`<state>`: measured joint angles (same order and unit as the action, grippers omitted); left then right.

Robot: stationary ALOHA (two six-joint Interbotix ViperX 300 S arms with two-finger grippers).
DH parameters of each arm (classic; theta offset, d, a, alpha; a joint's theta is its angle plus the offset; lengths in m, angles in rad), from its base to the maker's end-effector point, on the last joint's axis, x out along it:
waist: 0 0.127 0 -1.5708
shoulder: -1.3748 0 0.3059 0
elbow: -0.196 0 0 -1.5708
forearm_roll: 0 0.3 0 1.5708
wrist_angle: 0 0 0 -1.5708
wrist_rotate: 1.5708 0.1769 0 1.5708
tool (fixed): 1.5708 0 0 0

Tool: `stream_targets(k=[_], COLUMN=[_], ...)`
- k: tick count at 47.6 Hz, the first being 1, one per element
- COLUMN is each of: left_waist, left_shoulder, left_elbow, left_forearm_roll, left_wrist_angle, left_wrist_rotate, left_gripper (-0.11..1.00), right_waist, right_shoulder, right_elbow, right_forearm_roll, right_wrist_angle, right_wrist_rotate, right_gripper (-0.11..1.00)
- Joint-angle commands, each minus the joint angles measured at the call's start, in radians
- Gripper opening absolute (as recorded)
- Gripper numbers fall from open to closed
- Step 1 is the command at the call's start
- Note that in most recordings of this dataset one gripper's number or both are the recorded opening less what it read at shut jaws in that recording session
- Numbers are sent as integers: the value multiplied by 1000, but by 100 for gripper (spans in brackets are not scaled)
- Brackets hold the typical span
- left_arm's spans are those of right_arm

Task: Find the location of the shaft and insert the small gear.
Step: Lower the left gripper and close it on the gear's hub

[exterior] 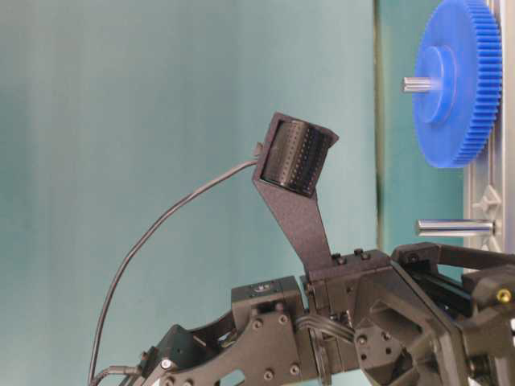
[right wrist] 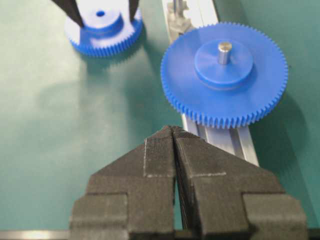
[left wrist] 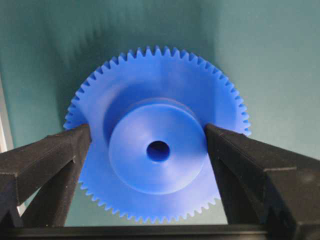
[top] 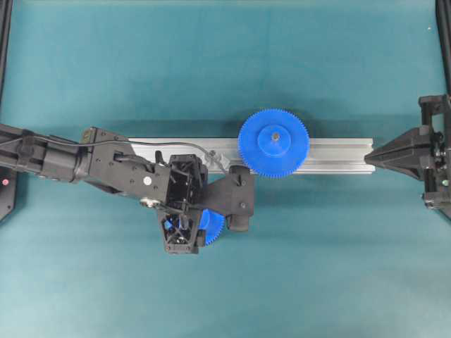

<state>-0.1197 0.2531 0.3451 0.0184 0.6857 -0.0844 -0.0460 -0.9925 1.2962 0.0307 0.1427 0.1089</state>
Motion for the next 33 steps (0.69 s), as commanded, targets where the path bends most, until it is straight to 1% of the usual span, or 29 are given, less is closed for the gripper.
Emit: stream_targets(k=[1,25,29,33], left_waist=[-8,-9,-9,-9], left_shoulder=[-20,-15,-14,-14], left_elbow=[-11,-18,-23,-31], left_forearm_roll=[3,3,3,3], left_wrist_angle=[15,20,18,18], left_wrist_rotate=[0,-5,-8,-9], left_gripper=[92,91,86,76], right_waist=[-2,-2,-2,-2], right_shoulder=[6,6,6,6], right_elbow=[-9,-6,-5,-6], right_forearm_roll=[0,0,0,0], right_wrist_angle=[-9,-9,-9,-9], right_wrist_rotate=[8,8,8,8], right_gripper=[2,2,2,2])
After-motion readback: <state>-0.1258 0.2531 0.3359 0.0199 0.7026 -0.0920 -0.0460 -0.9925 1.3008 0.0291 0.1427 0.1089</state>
